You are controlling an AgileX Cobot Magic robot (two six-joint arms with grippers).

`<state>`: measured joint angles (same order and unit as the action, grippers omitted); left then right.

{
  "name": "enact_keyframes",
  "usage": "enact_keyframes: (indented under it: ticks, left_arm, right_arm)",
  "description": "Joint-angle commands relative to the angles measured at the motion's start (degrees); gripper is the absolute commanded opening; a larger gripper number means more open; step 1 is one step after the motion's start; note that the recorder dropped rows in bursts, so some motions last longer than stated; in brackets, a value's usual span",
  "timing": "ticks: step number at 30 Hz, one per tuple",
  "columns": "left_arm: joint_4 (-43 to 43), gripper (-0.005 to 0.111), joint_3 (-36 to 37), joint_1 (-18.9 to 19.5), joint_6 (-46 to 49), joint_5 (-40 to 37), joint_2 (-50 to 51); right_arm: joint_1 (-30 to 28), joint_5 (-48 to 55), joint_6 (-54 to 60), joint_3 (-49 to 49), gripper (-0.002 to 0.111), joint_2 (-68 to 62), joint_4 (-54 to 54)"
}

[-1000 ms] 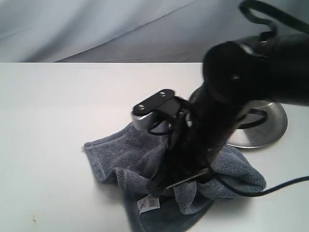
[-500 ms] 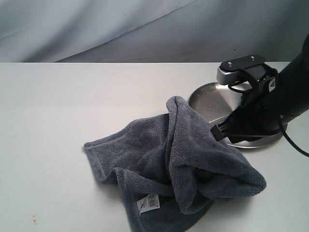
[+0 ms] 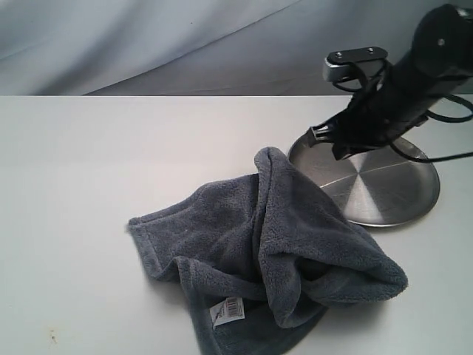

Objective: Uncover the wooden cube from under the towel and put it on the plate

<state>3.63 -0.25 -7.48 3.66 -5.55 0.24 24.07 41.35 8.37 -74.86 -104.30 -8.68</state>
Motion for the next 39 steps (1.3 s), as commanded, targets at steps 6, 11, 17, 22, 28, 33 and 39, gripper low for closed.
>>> enact_keyframes:
  ticks: [6, 11, 17, 22, 28, 33, 39]
  left_arm:
    - [0.14, 0.0, 0.25, 0.12, -0.15, 0.73, -0.24]
    - [0.14, 0.0, 0.25, 0.12, -0.15, 0.73, -0.24]
    - [0.14, 0.0, 0.25, 0.12, -0.15, 0.73, -0.24]
    - [0.14, 0.0, 0.25, 0.12, -0.15, 0.73, -0.24]
    - [0.14, 0.0, 0.25, 0.12, -0.15, 0.73, -0.24]
    - [0.14, 0.0, 0.25, 0.12, -0.15, 0.73, -0.24]
    - [0.14, 0.0, 0.25, 0.12, -0.15, 0.73, -0.24]
  right_arm:
    - [5.23, 11.77, 3.28, -19.82, 0.0, -13.48, -4.55]
    - [11.23, 9.73, 3.42, -21.23, 0.0, -13.93, -4.45]
    - [18.8, 12.81, 3.42, -21.23, 0.0, -13.93, -4.67]
    - [24.04, 17.85, 3.42, -21.23, 0.0, -13.93, -4.44]
    - [28.16, 25.07, 3.99, -17.99, 0.0, -12.06, -4.19]
    - [30.2, 20.06, 3.99, -7.35, 0.0, -4.15, -4.46]
    - [29.63, 13.14, 3.47, 9.1, 0.0, 6.91, -3.85]
